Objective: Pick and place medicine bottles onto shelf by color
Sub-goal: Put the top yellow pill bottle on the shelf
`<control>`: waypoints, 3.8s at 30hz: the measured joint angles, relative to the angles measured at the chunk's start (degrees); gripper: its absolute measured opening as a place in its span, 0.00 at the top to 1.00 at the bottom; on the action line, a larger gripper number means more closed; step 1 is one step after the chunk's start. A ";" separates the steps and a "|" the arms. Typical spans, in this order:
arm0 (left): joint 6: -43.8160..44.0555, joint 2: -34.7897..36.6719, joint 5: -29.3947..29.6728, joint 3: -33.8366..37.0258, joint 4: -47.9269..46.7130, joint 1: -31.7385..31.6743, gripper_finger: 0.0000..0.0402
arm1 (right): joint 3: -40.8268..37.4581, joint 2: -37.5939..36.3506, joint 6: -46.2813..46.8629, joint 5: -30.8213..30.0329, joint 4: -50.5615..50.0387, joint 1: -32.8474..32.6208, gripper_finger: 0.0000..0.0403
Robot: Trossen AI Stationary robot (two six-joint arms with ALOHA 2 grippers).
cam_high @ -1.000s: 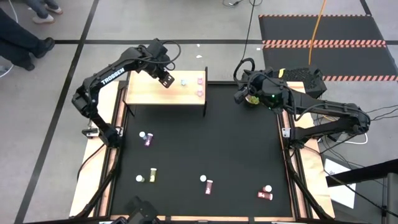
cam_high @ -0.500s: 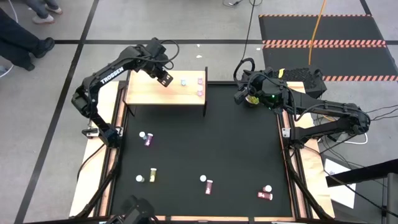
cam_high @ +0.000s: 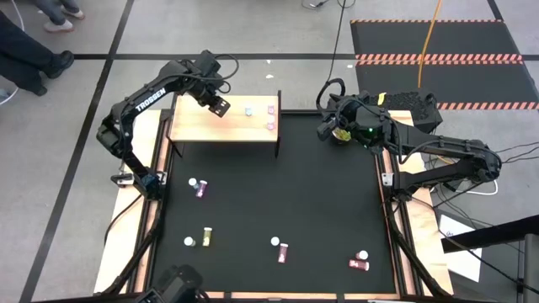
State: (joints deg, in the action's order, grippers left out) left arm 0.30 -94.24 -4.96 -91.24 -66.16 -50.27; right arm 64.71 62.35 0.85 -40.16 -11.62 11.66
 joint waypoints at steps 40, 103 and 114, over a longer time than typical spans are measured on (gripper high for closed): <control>-30.63 0.20 -6.77 -24.24 -2.52 41.96 0.66 | 3.39 20.57 19.50 67.40 20.41 1.73 0.40; -5.05 3.34 -7.03 -24.24 28.89 43.15 0.38 | -6.91 20.60 33.22 73.05 73.76 3.30 0.76; -6.05 3.33 -7.05 -24.22 30.85 42.81 0.51 | -6.91 20.59 33.69 73.12 76.09 3.34 0.76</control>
State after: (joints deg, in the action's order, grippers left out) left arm -5.75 -90.90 -12.01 -115.46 -35.31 -7.46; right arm 57.80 82.94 34.55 32.96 64.48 15.00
